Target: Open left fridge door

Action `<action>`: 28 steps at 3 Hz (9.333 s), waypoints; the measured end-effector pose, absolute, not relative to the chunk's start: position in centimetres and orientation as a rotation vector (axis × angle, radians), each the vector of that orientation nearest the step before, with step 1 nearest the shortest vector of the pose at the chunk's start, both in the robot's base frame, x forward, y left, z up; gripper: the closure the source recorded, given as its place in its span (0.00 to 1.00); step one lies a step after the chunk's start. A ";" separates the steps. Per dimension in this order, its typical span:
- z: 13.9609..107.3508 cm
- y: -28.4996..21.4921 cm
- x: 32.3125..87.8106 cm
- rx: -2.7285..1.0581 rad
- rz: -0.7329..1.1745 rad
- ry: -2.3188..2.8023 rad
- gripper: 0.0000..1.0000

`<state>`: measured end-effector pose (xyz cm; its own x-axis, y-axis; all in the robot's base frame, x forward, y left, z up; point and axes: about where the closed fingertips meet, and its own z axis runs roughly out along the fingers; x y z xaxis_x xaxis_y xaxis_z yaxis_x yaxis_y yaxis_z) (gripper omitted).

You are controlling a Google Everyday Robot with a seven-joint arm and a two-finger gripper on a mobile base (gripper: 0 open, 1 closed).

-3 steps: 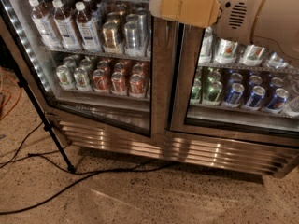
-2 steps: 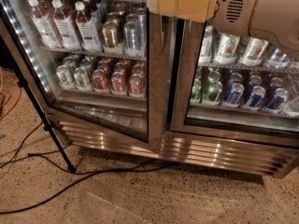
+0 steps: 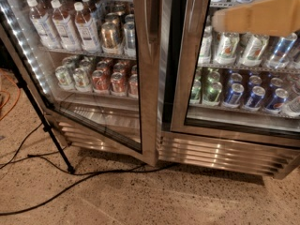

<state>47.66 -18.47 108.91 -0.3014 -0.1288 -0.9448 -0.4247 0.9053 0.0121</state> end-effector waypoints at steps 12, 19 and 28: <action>117.9 -16.2 40.7 -0.339 0.372 1.813 0.79; 114.9 -12.9 41.7 -0.268 0.528 1.842 1.00; 107.8 -0.1 48.4 0.011 0.933 1.866 1.00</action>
Offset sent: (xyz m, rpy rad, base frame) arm -0.0593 -0.0432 0.0436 -0.0961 -0.0095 -0.1717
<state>48.40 -0.07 107.80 -0.4931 0.3963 -0.7745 -0.3821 0.7011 0.6020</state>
